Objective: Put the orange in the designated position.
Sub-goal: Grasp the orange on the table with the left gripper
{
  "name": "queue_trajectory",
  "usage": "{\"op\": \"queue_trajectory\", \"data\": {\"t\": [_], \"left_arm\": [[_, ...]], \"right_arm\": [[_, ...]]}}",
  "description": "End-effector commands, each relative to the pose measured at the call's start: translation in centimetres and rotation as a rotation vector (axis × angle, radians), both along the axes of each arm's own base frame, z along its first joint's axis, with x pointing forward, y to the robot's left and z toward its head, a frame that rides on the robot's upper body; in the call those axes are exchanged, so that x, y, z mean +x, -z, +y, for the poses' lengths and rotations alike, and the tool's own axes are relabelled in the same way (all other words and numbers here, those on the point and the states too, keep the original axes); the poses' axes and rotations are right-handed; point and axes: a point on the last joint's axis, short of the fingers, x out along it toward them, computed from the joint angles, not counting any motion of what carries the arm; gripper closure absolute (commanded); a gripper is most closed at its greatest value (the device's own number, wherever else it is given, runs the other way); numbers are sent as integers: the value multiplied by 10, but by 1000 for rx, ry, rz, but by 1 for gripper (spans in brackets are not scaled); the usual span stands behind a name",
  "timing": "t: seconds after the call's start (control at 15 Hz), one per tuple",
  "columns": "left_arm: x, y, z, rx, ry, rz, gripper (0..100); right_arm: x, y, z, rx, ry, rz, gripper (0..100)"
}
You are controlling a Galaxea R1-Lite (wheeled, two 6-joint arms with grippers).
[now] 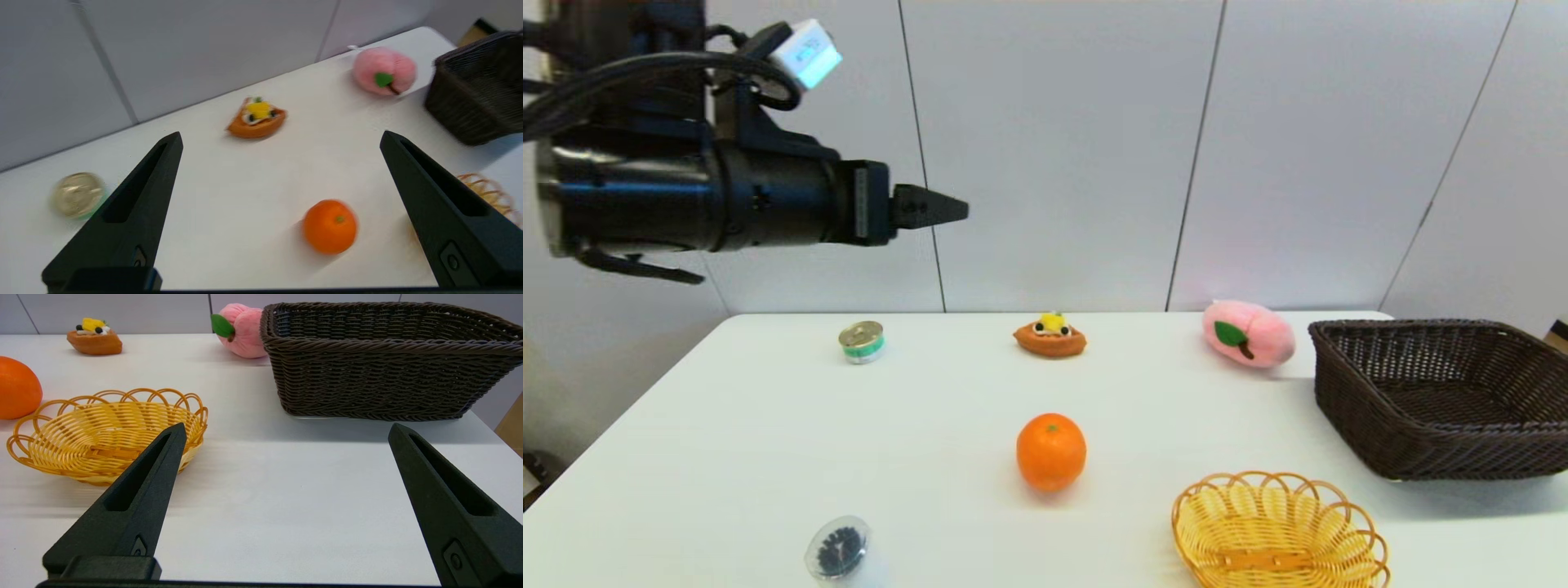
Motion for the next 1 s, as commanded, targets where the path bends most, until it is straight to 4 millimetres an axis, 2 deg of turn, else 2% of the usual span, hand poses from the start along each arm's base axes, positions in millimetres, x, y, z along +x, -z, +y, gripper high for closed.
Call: {"op": "queue_trajectory", "data": {"t": [0.07,0.27,0.47,1.0], "left_arm": [[35,36,-65,12,89,171,0],[26,65,-87,127,135,354,0],[23,90,-96,236,116,482,0],[32,114,-110,300,113,540,0]], "right_arm": [[0,0,0,0,-1,0,0],[0,0,0,0,-1,0,0],[0,0,0,0,-1,0,0],[0,0,0,0,-1,2,0]]}}
